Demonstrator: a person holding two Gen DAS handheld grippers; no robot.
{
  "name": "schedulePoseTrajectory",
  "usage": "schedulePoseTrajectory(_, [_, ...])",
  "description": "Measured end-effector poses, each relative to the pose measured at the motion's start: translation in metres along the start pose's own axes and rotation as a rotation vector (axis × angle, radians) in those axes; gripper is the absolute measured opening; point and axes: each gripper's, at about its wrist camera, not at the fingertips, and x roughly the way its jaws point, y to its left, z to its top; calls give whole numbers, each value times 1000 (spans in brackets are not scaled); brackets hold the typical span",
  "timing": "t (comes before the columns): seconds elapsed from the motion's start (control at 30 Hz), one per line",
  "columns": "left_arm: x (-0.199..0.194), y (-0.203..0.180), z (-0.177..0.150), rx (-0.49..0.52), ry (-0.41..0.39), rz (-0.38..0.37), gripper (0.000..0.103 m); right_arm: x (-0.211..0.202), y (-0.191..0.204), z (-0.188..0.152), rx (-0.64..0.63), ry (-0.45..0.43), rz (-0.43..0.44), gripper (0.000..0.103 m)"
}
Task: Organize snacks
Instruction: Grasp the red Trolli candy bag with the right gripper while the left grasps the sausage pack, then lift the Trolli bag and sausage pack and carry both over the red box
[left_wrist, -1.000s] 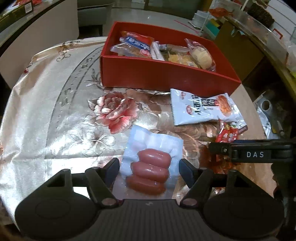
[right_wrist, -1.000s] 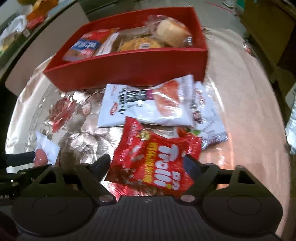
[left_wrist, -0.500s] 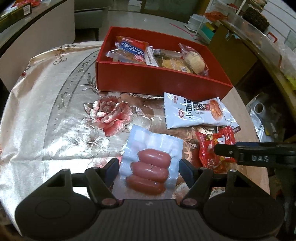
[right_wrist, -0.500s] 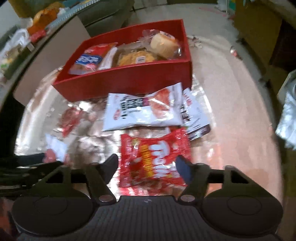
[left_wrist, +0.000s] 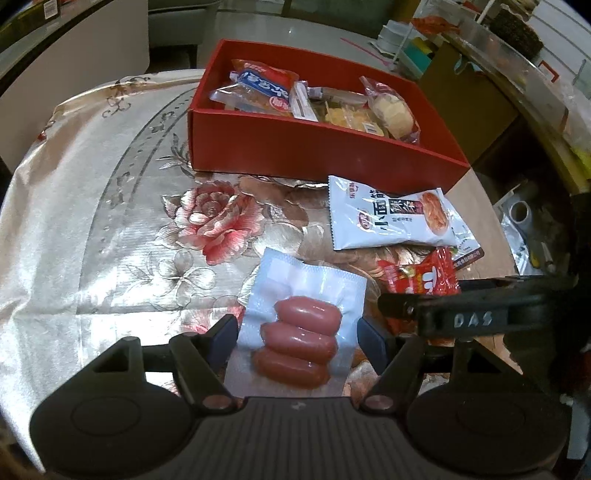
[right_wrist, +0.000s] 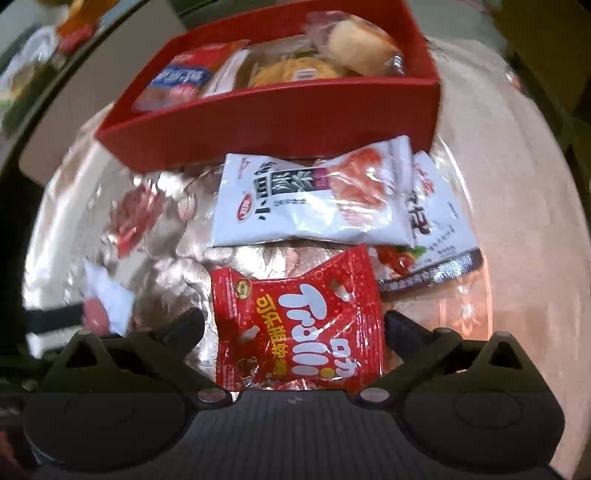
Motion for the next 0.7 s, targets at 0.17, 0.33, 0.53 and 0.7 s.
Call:
schedulePoseTrajectory(0.17, [1,1,0,-4,5,3,64,3,12,-7,-47,-24,-55,103])
schedulePoseTrajectory(0.33, [1,1,-2,0,6,5,64,10,32,-19,-223,1,-142,103])
schedulePoseTrajectory(0.53, [0,1,-2,-2,1,-5,64,-11,30,-14,-200,12,-88,71])
schedulePoseTrajectory(0.7, [-6,-1,-1,0,-14,-23,64,-19,28,-18,-189,3,-85,68])
